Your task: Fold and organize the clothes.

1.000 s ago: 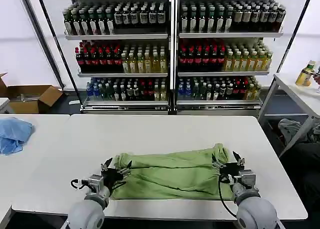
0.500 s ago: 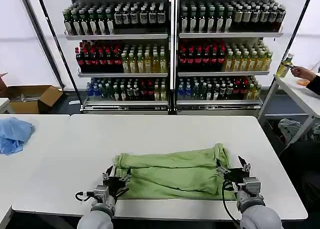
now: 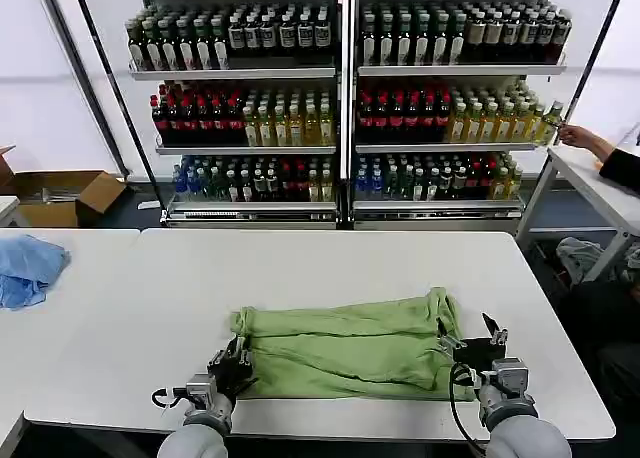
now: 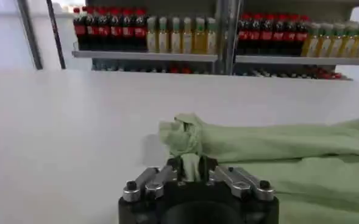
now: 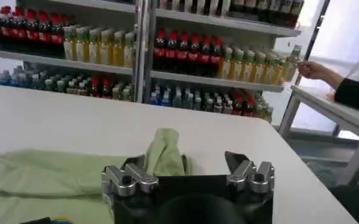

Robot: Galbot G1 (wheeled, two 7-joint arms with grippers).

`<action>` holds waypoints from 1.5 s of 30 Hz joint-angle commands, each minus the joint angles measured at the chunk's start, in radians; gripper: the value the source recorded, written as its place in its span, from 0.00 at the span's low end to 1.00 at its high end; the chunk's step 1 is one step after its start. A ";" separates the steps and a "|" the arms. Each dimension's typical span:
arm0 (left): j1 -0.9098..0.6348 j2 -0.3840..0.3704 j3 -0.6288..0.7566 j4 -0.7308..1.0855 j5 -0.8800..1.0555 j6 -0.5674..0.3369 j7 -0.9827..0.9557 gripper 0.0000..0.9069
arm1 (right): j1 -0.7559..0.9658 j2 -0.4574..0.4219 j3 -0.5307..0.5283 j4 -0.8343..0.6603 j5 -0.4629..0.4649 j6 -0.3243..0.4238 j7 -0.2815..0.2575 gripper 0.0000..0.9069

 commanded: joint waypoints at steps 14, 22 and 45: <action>-0.019 0.199 -0.362 -0.040 -0.118 0.041 0.015 0.02 | 0.012 -0.028 0.009 -0.001 0.024 0.007 0.005 1.00; -0.008 0.267 -0.427 -0.068 -0.189 0.077 0.035 0.02 | 0.044 -0.038 -0.012 -0.016 0.034 0.006 0.009 1.00; -0.108 0.204 -0.269 0.192 0.010 0.220 0.029 1.00 | 0.043 -0.045 -0.008 -0.029 0.038 0.005 0.008 1.00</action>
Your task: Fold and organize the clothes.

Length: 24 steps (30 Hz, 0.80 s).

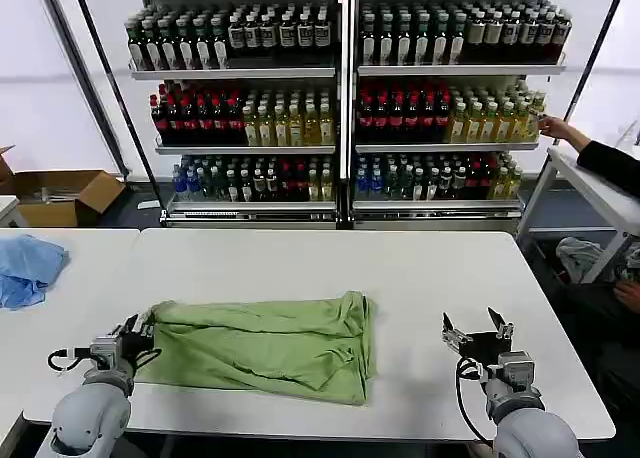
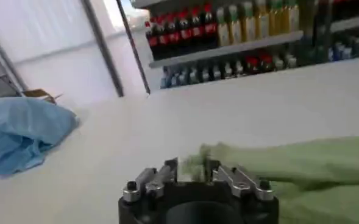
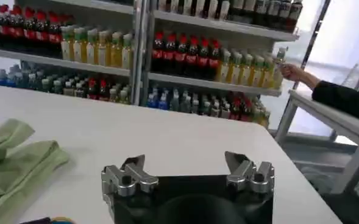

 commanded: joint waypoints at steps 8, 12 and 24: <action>-0.065 -0.041 0.027 0.112 -0.252 -0.073 -0.006 1.00 | -0.006 0.000 0.007 0.002 0.000 -0.002 0.002 1.00; -0.064 -0.044 0.025 0.096 -0.305 -0.116 0.021 1.00 | -0.014 -0.001 0.014 0.004 0.000 -0.001 0.002 1.00; -0.037 -0.045 -0.009 0.085 -0.222 -0.183 -0.032 1.00 | -0.029 0.001 0.024 0.010 -0.002 0.005 0.000 1.00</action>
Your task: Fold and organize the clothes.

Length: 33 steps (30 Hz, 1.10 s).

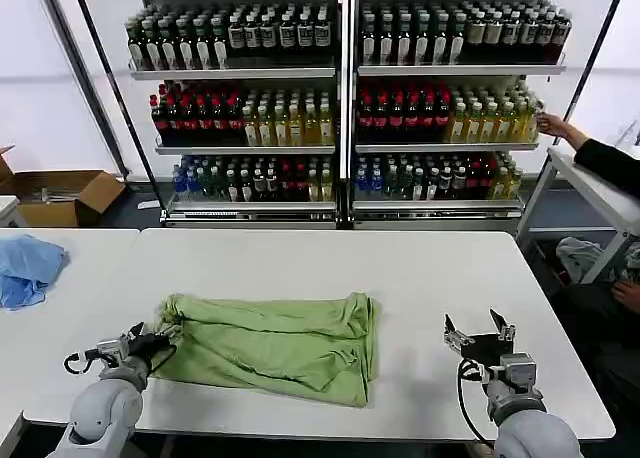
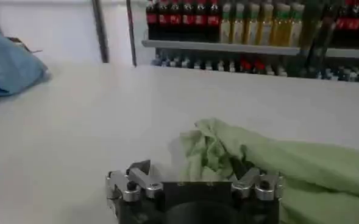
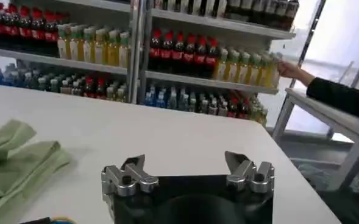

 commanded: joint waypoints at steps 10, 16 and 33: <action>0.054 0.022 -0.059 -0.095 -0.075 -0.098 -0.032 1.00 | -0.009 0.004 0.006 0.001 -0.001 0.002 -0.001 1.00; -0.003 -0.021 -0.001 0.002 -0.092 -0.099 -0.002 1.00 | -0.013 0.006 0.005 -0.001 -0.005 0.002 -0.001 1.00; 0.008 -0.024 0.025 0.085 -0.026 -0.089 0.036 0.02 | -0.016 0.005 0.006 0.005 -0.007 0.001 0.000 1.00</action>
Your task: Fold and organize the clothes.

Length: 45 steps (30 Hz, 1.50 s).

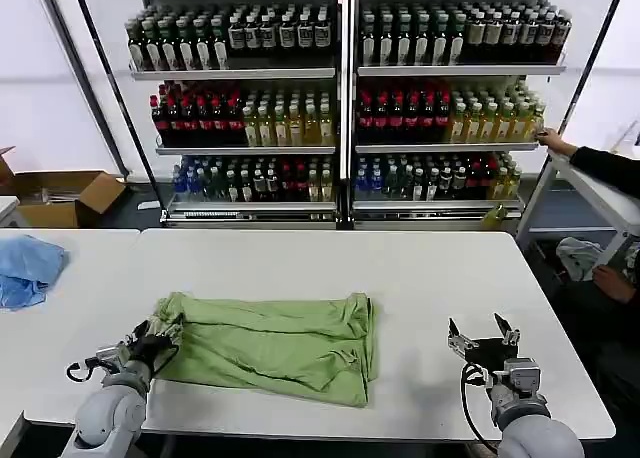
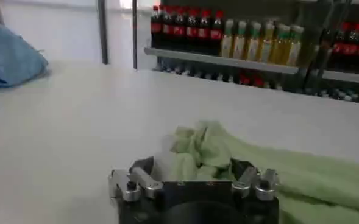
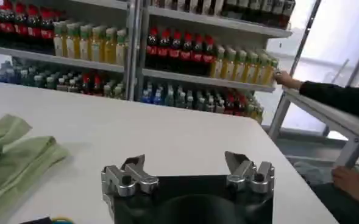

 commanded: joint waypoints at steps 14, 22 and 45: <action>0.012 -0.008 -0.045 0.014 -0.102 -0.014 0.036 0.02 | -0.009 -0.009 0.011 0.013 0.003 0.000 0.001 1.00; 0.028 0.060 -0.179 -0.049 -0.092 -0.026 0.002 0.02 | -0.009 -0.012 0.016 0.016 0.004 0.002 0.000 1.00; 0.062 -0.039 0.004 -0.499 -0.615 0.034 0.001 0.02 | 0.012 -0.018 -0.002 0.004 0.001 0.003 0.001 1.00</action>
